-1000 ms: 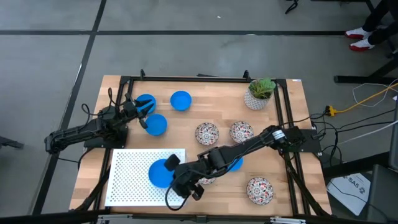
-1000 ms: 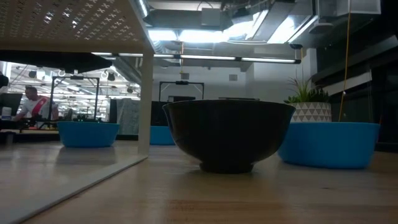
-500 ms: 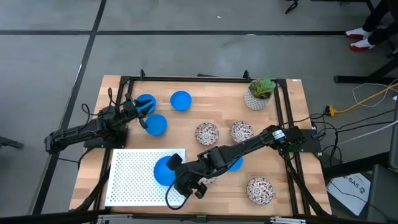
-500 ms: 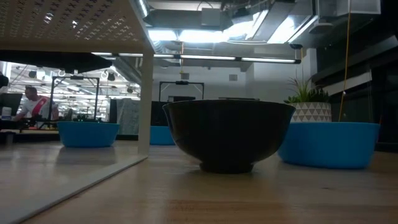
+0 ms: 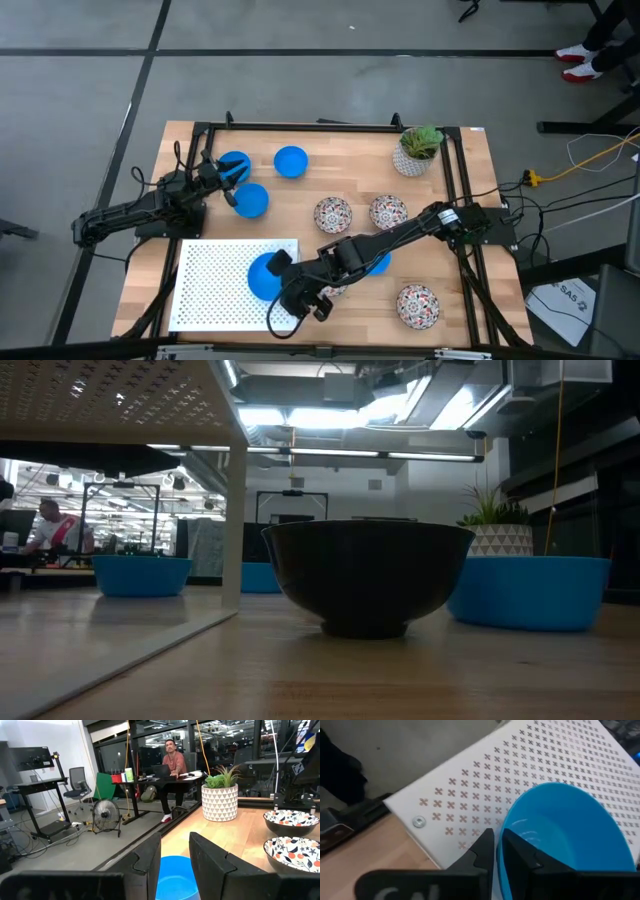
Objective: Pick & Place Mini bowls
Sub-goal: Put the blue bowl on the shelf
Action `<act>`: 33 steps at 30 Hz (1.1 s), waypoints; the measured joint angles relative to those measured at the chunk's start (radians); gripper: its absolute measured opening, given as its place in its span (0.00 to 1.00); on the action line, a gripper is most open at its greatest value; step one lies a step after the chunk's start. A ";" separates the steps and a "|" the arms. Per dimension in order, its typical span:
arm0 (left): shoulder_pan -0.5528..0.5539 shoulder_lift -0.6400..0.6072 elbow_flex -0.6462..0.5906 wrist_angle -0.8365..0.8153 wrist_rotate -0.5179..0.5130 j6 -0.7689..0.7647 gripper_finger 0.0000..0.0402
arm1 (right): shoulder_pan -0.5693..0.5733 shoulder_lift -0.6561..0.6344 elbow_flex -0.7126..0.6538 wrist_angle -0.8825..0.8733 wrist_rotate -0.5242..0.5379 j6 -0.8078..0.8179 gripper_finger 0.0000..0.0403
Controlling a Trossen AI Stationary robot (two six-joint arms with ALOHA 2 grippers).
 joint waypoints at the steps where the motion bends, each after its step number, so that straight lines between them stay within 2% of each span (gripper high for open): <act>1: 0.000 0.000 0.000 0.000 0.000 0.000 0.24 | 0.000 0.000 0.000 0.003 -0.013 0.000 0.10; 15: 0.000 0.000 0.000 0.000 0.000 0.000 0.24 | 0.000 0.000 0.000 0.006 -0.031 0.001 0.11; 21: 0.000 0.000 0.000 0.000 0.000 0.000 0.24 | 0.000 0.000 0.000 0.015 -0.032 0.077 0.27; 26: 0.000 0.000 0.000 0.000 0.000 0.000 0.24 | 0.000 0.000 0.000 0.014 -0.031 0.080 0.40; 33: 0.000 0.000 0.000 0.000 0.000 0.000 0.24 | 0.003 0.000 0.000 0.036 -0.031 0.105 0.45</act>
